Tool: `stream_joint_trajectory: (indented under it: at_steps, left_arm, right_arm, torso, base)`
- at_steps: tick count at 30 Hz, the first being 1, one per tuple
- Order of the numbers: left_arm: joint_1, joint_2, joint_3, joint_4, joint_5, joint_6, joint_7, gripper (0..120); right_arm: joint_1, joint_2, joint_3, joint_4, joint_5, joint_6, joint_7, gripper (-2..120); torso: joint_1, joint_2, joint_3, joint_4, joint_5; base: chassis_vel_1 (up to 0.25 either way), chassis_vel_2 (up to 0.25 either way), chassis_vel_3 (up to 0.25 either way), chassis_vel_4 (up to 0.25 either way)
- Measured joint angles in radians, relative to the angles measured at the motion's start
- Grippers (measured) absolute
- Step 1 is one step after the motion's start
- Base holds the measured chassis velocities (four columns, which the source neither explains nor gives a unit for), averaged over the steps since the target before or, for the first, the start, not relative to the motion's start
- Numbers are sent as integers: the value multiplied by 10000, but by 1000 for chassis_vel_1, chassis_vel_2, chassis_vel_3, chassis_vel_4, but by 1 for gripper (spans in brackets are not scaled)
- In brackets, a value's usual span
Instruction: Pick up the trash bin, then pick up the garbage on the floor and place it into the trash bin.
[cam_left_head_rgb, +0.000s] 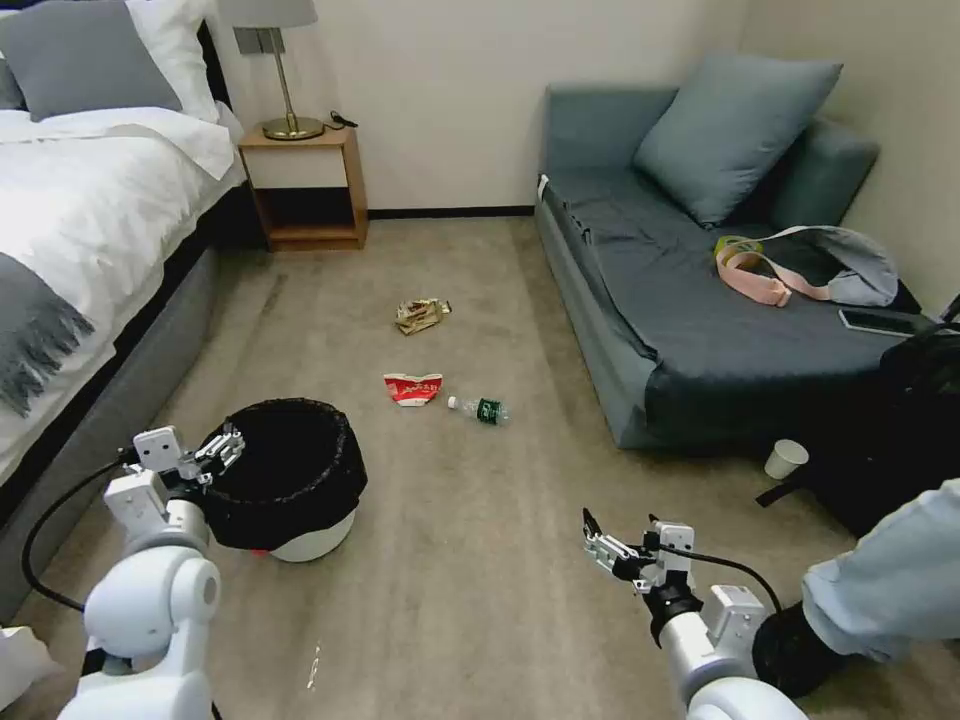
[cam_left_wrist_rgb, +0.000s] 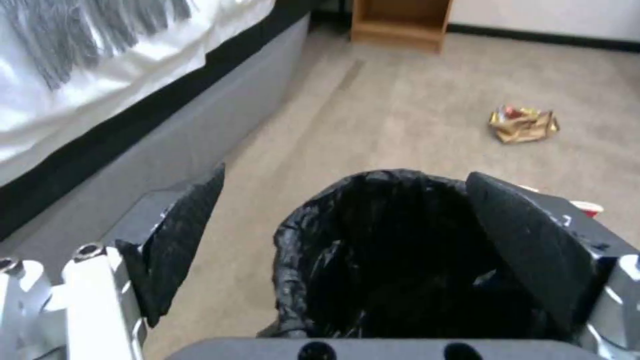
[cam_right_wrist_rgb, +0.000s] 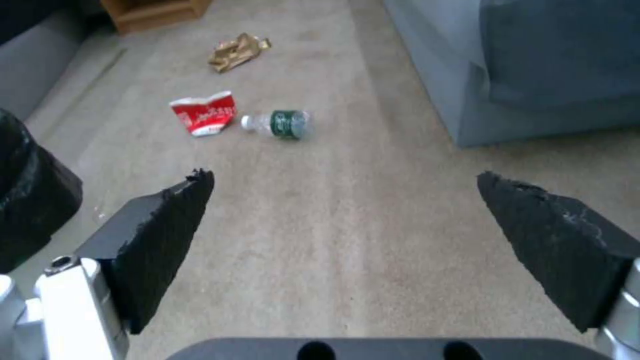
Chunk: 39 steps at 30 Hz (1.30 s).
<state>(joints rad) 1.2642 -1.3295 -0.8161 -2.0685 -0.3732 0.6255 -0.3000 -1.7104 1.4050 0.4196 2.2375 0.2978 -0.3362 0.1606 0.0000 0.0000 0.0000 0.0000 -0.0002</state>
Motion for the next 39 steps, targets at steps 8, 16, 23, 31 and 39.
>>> stream_joint_trajectory:
  at_steps: [8,16,23,31,39]
  left_arm:
    - [-947,1074,-239,974,-787,819,-214,96]
    - [-1743,1800,-143,2743,-1458,1154,-256,96]
    - [-2092,1739,81,3625,-1506,1156,-208,96]
    - [-2261,1476,215,4272,-1312,1106,-6,97]
    - [-3088,1253,513,5784,-904,872,315,97]
  right_arm:
    - [-56,209,-109,-94,-360,111,-62,100]
    - [-82,443,-286,-299,-676,198,-158,100]
    - [43,554,-387,-449,-759,203,-212,100]
    - [213,601,-452,-625,-760,202,-222,100]
    - [529,732,-508,-956,-744,143,-225,100]
  torso:
    - [0,0,0,0,1]
    - [0,0,1,3,0]
    - [0,0,1,-1,3]
    - [0,0,1,0,1]
    - [0,0,0,0,2]
  base:
    - [0,0,0,0]
    - [0,0,0,0]
    - [0,0,0,0]
    - [0,0,0,0]
    - [0,0,0,0]
